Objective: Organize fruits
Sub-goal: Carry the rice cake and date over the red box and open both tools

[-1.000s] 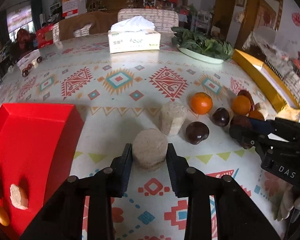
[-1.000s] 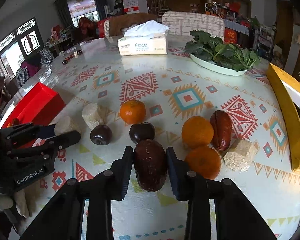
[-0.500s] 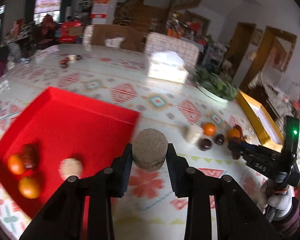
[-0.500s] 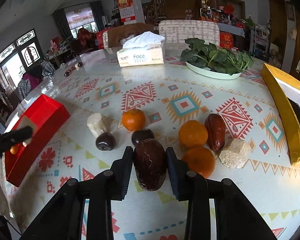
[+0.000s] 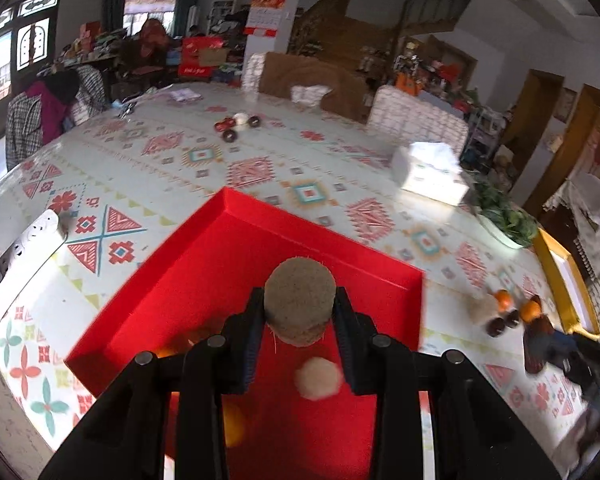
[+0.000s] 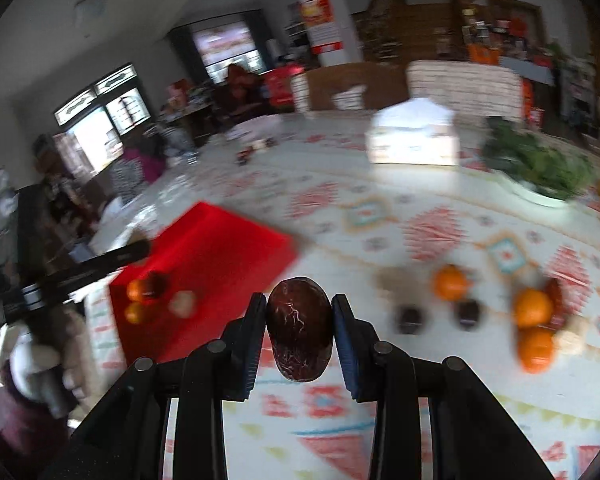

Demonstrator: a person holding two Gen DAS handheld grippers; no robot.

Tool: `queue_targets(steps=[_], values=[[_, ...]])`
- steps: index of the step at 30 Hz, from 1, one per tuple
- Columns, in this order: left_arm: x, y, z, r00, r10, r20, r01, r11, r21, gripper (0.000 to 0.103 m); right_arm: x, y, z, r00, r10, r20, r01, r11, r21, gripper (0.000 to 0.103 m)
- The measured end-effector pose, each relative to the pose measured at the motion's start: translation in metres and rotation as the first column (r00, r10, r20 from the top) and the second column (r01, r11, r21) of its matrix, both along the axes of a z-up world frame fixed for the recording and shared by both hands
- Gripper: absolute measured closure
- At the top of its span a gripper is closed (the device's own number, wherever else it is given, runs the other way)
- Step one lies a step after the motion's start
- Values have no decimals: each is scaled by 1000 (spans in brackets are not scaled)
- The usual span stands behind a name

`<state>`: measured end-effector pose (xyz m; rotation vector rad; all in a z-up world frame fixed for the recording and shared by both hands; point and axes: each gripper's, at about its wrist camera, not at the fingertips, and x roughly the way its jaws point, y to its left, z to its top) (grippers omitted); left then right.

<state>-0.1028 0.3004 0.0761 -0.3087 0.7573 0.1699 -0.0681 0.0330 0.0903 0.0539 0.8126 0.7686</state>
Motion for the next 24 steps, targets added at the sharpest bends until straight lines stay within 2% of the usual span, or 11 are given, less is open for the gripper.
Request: queue_targets(steps=[4, 13, 22, 24], values=[[14, 24, -14, 998, 25, -59, -27, 999, -34, 71, -10, 48, -6, 996, 87, -29, -88, 996, -6, 66], [32, 49, -33, 989, 60, -137, -63, 998, -20, 71, -17, 129, -29, 977, 203, -62, -206, 977, -57, 66], [44, 69, -49, 978, 86, -188, -99, 993, -60, 71, 16, 177, -49, 980, 184, -82, -192, 976, -102, 66], [44, 71, -48, 980, 85, -182, -99, 992, -72, 66, 20, 181, -50, 980, 181, -80, -188, 978, -94, 64]])
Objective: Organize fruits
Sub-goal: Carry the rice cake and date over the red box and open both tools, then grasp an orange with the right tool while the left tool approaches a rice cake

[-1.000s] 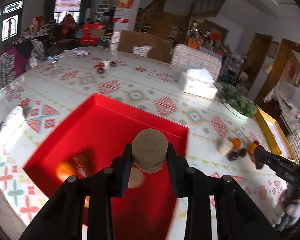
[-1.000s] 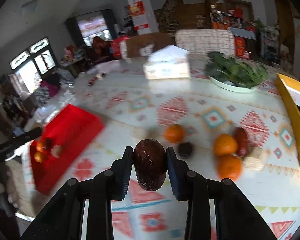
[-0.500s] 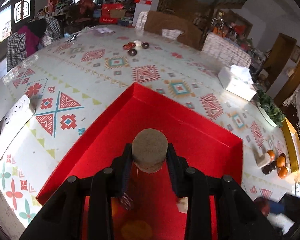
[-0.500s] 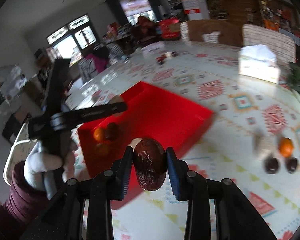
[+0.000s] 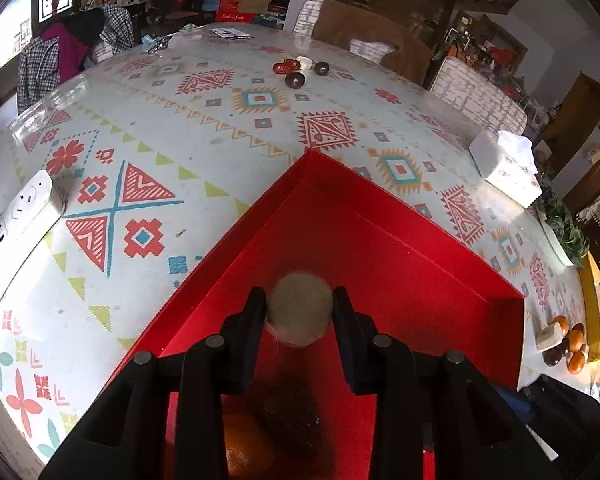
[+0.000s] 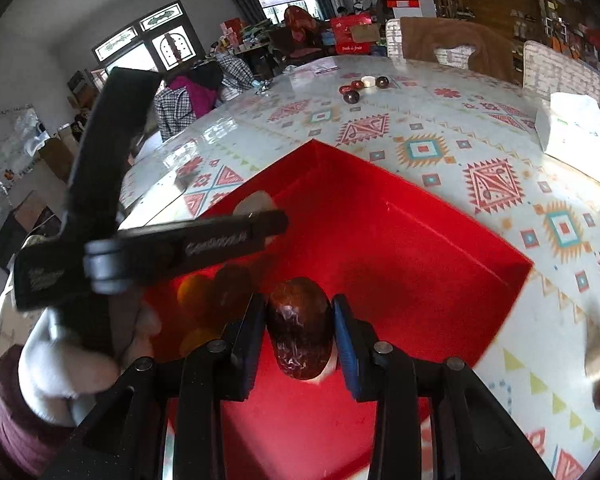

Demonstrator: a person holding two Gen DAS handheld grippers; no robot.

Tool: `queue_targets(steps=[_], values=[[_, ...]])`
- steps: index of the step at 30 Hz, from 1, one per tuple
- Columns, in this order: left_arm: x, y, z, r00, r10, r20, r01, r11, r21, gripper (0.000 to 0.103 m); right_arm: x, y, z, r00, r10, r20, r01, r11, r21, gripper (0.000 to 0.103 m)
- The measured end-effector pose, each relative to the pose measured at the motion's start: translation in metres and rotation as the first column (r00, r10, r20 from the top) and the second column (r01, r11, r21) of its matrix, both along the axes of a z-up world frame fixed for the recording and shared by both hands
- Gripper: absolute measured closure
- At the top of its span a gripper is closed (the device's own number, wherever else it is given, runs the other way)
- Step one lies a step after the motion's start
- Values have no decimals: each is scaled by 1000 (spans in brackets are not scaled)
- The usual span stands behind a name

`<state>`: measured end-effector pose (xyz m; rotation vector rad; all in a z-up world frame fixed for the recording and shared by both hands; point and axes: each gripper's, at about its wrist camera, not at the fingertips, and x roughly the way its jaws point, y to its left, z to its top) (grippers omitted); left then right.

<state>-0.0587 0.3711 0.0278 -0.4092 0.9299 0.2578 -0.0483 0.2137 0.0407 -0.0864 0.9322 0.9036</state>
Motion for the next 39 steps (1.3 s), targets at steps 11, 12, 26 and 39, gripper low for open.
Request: queue_targets(steps=[11, 12, 26, 39], values=[[-39, -22, 52, 986, -2, 167, -14, 996, 92, 22, 2, -36, 20, 996, -80, 26, 78, 996, 53, 50], [-47, -27, 60, 980, 1, 200, -23, 994, 107, 19, -1, -45, 24, 995, -90, 31, 88, 994, 64, 50], [-96, -130, 96, 929, -173, 327, 141, 983, 117, 18, 2, -250, 73, 892, -446, 69, 427, 884, 190, 35], [-75, -201, 69, 921, -290, 261, 285, 957, 57, 20, 25, -370, 30, 784, -620, 28, 619, 784, 46, 35]])
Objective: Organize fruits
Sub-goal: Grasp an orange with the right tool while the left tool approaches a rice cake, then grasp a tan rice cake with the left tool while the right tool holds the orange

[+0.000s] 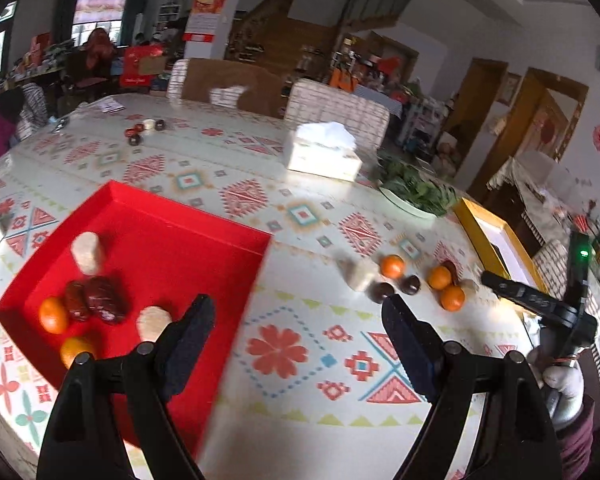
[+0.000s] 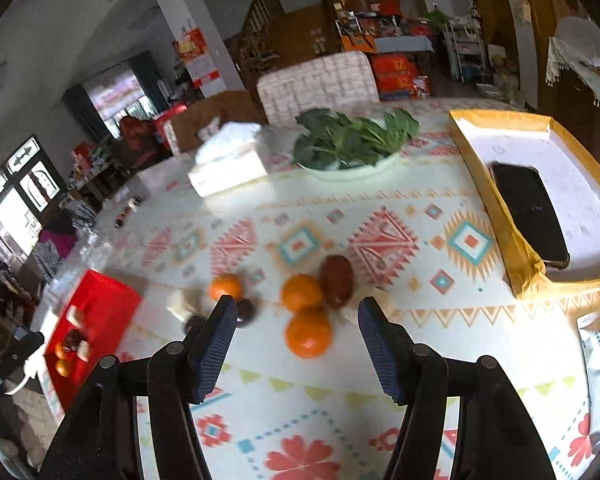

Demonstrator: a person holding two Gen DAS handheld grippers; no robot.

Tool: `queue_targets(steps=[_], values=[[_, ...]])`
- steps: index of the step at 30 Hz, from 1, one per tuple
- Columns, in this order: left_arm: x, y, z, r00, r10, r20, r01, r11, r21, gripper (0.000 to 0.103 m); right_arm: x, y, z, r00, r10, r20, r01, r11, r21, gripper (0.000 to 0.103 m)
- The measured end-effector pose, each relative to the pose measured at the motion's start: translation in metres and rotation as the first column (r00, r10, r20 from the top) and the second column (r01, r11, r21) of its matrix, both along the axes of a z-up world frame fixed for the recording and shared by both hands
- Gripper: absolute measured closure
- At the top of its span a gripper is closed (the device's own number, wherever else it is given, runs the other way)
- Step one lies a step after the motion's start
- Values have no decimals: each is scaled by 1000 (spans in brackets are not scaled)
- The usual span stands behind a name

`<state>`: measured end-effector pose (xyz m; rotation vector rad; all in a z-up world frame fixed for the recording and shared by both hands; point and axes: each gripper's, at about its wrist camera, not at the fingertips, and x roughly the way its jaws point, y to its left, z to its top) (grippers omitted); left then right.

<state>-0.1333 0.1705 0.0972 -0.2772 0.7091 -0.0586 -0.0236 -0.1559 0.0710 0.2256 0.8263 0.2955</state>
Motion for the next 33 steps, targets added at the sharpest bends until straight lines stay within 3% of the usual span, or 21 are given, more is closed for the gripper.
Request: queue_targets(steps=[2, 6, 15, 18, 26, 29, 33], values=[[2, -10, 0, 1000, -27, 0, 27, 1000, 11, 32, 2, 0, -13, 999, 13, -31, -14, 1000, -15, 37], [14, -20, -2, 998, -52, -18, 53, 998, 22, 45, 8, 9, -33, 997, 17, -74, -21, 998, -52, 41], [73, -46, -24, 992, -80, -98, 83, 996, 26, 46, 23, 26, -52, 996, 1, -90, -11, 994, -111, 50], [92, -52, -36, 988, -92, -125, 95, 995, 16, 46, 23, 28, -52, 997, 7, -79, -16, 993, -113, 63], [131, -63, -69, 980, -94, -174, 96, 995, 5, 46, 19, 24, -50, 999, 17, -47, -20, 997, -78, 64], [137, -64, -73, 980, -116, -162, 112, 993, -35, 46, 20, 23, -50, 998, 26, -52, -29, 998, -58, 64], [142, -74, -72, 980, -135, -143, 133, 991, -26, 46, 23, 18, -54, 997, 27, -76, -29, 999, -20, 64]])
